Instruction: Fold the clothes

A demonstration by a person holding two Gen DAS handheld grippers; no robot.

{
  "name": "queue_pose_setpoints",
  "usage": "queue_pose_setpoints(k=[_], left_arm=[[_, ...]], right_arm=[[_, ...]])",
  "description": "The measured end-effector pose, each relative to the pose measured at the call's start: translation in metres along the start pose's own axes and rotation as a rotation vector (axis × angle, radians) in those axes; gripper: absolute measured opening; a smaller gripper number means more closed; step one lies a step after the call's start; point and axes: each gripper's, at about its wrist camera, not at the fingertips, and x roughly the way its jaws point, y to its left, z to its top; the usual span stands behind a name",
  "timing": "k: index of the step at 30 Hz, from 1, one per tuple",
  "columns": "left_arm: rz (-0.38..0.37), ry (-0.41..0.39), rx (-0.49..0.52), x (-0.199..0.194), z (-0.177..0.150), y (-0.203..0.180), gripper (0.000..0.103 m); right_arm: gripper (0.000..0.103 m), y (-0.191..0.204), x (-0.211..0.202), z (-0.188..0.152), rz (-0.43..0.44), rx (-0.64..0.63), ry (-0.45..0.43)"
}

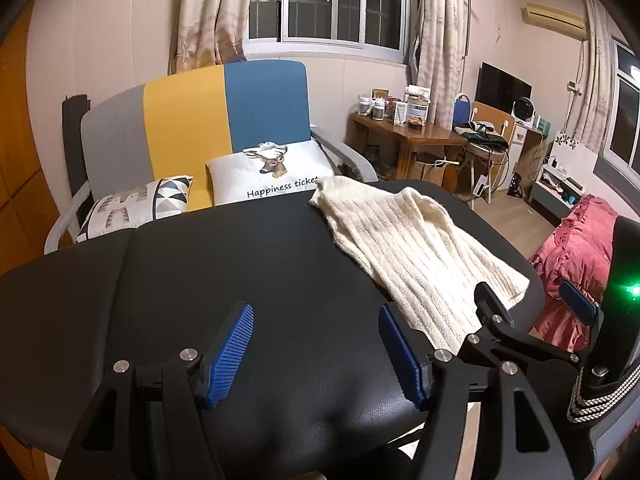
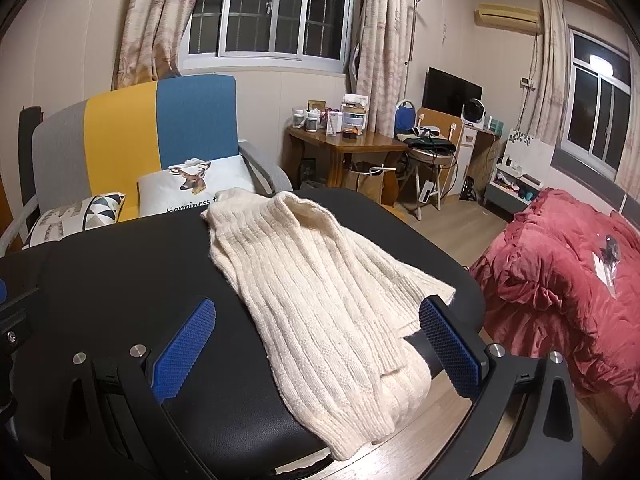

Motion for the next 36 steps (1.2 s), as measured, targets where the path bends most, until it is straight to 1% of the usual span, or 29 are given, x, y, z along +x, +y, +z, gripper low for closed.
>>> queue_pose_setpoints(k=[3, 5, 7, 12, 14, 17, 18, 19, 21, 27, 32, 36], left_arm=[[0.016, -0.001, 0.014, -0.005, -0.005, -0.001, 0.067], [-0.014, 0.032, -0.015, 0.001, -0.002, 0.008, 0.067], [-0.015, 0.043, -0.010, 0.000, 0.001, 0.011, 0.067], [-0.083, 0.048, -0.017, -0.001, -0.007, 0.011, 0.067], [-0.110, 0.050, -0.020, -0.001, -0.011, 0.010, 0.067], [-0.216, 0.077, -0.118, 0.003, -0.014, 0.024, 0.068], [-0.234, 0.088, -0.157, 0.004, -0.015, 0.030, 0.068], [-0.231, 0.096, -0.178, 0.007, -0.015, 0.033, 0.068], [-0.202, 0.116, -0.189, 0.013, -0.016, 0.034, 0.068], [-0.228, 0.125, -0.167, 0.011, -0.022, 0.033, 0.068], [-0.304, 0.176, -0.156, 0.015, -0.027, 0.029, 0.068], [-0.318, 0.214, -0.136, 0.020, -0.035, 0.027, 0.068]], right_arm=[[0.103, 0.001, 0.000, 0.000, 0.003, 0.005, -0.003], [0.103, 0.001, -0.003, -0.002, 0.005, 0.003, -0.003], [0.103, 0.000, 0.002, -0.002, 0.001, 0.000, 0.006], [0.103, -0.003, 0.002, -0.004, -0.003, -0.006, 0.004], [0.103, 0.004, 0.002, -0.002, -0.010, -0.012, 0.014], [0.103, 0.005, -0.001, -0.002, -0.009, -0.016, 0.010], [0.103, 0.006, -0.002, -0.002, -0.008, -0.016, 0.008], [0.103, 0.006, -0.002, -0.002, -0.007, -0.017, 0.007], [0.103, 0.006, -0.003, -0.002, -0.001, -0.015, 0.007], [0.103, 0.005, -0.005, -0.002, 0.017, -0.010, 0.012], [0.103, 0.004, -0.006, -0.004, 0.045, 0.002, 0.021], [0.103, 0.000, -0.004, -0.004, 0.069, 0.023, 0.030]])
